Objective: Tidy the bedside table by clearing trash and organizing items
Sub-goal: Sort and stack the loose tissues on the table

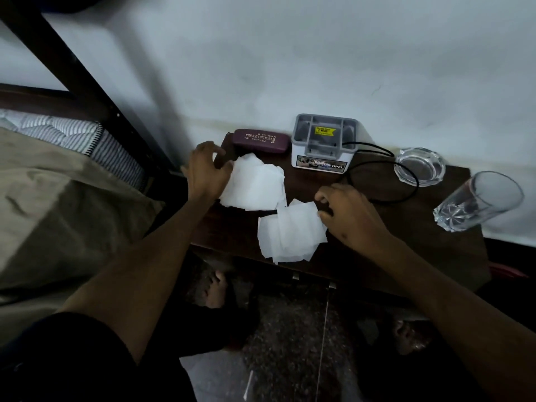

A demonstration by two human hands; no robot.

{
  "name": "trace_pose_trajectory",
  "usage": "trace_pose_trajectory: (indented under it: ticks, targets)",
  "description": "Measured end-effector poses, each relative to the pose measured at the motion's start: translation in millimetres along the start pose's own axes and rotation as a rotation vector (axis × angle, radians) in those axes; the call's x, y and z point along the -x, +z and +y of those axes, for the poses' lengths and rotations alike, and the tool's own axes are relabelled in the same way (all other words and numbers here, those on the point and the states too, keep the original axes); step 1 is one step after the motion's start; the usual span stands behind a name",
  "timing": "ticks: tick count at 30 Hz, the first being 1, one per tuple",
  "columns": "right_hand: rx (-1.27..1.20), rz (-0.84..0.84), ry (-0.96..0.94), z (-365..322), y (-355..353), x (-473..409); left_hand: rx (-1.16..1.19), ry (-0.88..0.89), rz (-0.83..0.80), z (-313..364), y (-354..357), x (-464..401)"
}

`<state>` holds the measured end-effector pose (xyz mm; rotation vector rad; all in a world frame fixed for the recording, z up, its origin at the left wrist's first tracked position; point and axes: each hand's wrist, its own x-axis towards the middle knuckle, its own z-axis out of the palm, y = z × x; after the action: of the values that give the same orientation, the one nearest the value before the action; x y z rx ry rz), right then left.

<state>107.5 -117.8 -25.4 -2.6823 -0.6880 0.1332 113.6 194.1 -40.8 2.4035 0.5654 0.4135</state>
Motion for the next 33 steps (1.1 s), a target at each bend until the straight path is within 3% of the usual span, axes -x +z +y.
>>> trace_pose_trajectory:
  ticks: [4,9,16,21,27,33]
  targets:
    - [-0.029,-0.058,0.031,-6.3,16.6,-1.6,-0.007,0.011,-0.111,-22.0,4.1,17.6]
    - [0.019,-0.088,0.088,-11.8,25.0,-0.5,-0.034,0.004,-0.129,-15.8,2.5,38.2]
    - [-0.21,-0.056,0.146,-1.9,22.6,-1.1,-0.046,-0.038,-0.117,-1.8,-14.0,43.1]
    - [-0.408,0.022,0.225,4.9,7.6,-2.7,-0.056,-0.115,-0.203,5.6,-7.1,40.6]
    - [-0.661,0.08,0.311,18.0,-7.7,-0.1,0.005,-0.121,-0.147,5.7,-8.0,45.5]
    - [-0.77,0.13,0.321,32.3,-17.0,-1.4,-0.061,-0.164,-0.165,-5.7,-18.4,41.1]
